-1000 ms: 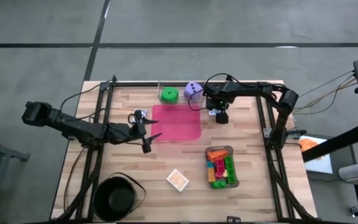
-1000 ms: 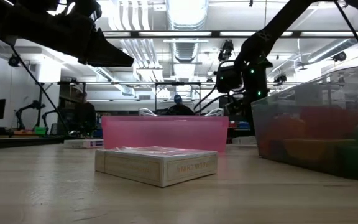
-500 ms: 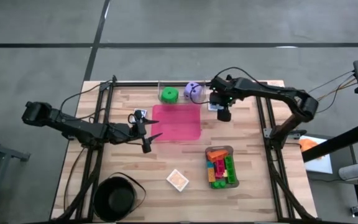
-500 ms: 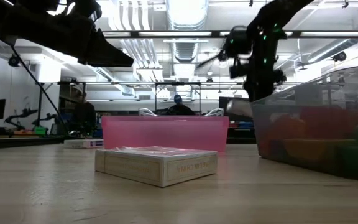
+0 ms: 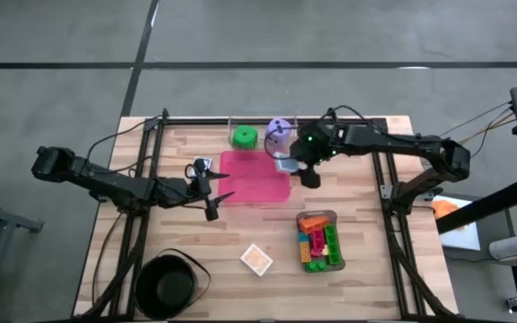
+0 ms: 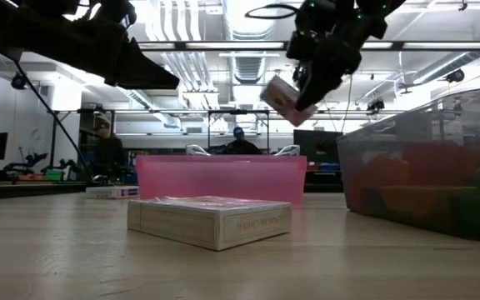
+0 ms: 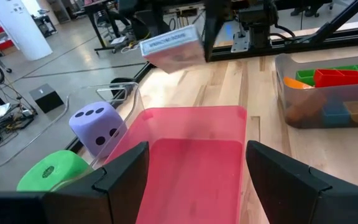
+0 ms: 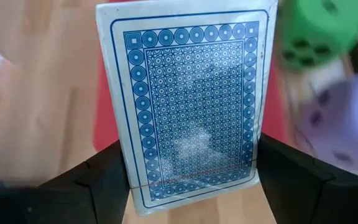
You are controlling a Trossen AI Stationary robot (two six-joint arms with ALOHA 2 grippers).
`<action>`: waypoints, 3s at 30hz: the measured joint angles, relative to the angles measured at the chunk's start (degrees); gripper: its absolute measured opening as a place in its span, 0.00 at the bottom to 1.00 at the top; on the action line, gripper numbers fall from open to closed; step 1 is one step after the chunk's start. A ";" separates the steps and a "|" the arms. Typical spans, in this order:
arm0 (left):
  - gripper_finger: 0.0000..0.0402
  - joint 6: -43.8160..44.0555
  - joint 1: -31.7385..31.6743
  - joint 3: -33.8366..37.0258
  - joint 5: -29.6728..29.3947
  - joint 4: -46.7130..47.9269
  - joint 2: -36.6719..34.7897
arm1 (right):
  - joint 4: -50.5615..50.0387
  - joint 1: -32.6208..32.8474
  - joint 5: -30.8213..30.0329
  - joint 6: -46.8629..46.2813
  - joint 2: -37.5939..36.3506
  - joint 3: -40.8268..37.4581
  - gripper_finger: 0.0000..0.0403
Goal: Pick & Place Toys
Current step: Put the right blue game card into the red bin, then put the blue game card into the red bin
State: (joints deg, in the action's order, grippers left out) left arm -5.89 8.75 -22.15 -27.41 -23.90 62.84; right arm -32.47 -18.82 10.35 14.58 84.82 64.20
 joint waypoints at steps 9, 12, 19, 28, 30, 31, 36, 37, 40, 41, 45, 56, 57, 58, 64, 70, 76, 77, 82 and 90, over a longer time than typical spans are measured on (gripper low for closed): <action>0.67 0.26 0.02 0.00 -0.01 0.00 -0.01 | 9.65 4.84 -0.19 -0.03 8.51 0.75 0.71; 0.67 0.40 0.01 0.00 0.00 0.00 -0.01 | 10.33 4.82 -0.78 0.63 11.47 1.29 0.71; 0.67 0.42 0.02 0.00 0.01 0.02 -0.01 | 10.63 4.71 -2.16 2.13 17.17 2.80 0.71; 0.67 0.42 0.00 0.00 -0.01 0.08 -0.01 | 11.05 4.69 -2.46 0.78 19.17 4.68 0.95; 0.67 0.42 0.01 0.00 0.00 0.09 0.00 | 11.18 4.69 -3.03 0.46 18.92 4.93 0.97; 0.67 0.42 0.02 0.00 0.01 0.11 -0.01 | 11.20 4.67 -3.26 0.29 18.70 4.99 0.96; 0.67 0.42 0.02 0.00 0.01 0.20 -0.01 | 11.81 4.75 -3.08 -0.02 17.38 4.98 0.89; 0.67 0.44 0.02 0.00 0.01 0.20 -0.01 | 12.52 4.83 -2.57 -0.35 17.33 4.98 0.87; 0.67 0.44 0.02 0.00 0.01 0.20 0.01 | 16.38 5.08 2.27 -1.78 16.94 4.89 0.82; 0.67 0.44 0.02 0.00 0.01 0.20 -0.01 | 19.05 5.22 4.74 -2.21 16.85 4.66 0.80; 0.67 0.44 0.02 0.00 0.62 0.17 0.00 | 34.68 6.47 12.08 -4.45 16.65 1.48 0.75; 0.67 0.45 0.02 0.00 0.79 0.20 -0.01 | 66.96 10.94 13.73 -9.05 16.27 -8.61 0.72; 0.67 0.53 0.02 0.00 0.79 0.22 -0.01 | 68.88 11.30 13.70 -9.30 16.14 -9.61 0.72; 0.67 0.65 0.02 0.00 0.79 0.22 0.01 | 70.98 11.64 13.70 -9.57 15.99 -10.75 0.72; 0.67 1.93 0.02 0.00 0.77 0.22 0.01 | 83.74 13.27 11.83 -9.91 14.74 -17.99 0.72; 0.67 3.82 0.02 0.00 0.69 0.09 -0.01 | 89.14 13.53 9.10 -9.89 11.00 -25.13 0.72; 0.67 4.50 -0.26 0.00 -0.11 -0.45 0.00 | 87.76 13.57 7.46 -9.64 1.07 -33.11 0.72; 0.67 4.75 -0.35 0.00 -0.12 -0.44 -0.01 | 86.54 13.45 7.40 -9.55 -0.89 -34.27 0.72; 0.67 6.21 -0.76 0.00 -0.28 -0.42 0.01 | 81.00 13.48 2.99 -9.27 -10.86 -41.30 0.72; 0.67 9.61 -0.76 0.00 -0.32 1.33 0.01 | 81.76 13.48 -1.85 -10.03 -23.23 -51.43 0.72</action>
State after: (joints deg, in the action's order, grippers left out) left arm 3.72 7.99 -22.15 -27.72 -22.57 62.85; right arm 49.29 -5.34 8.50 4.56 61.59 12.77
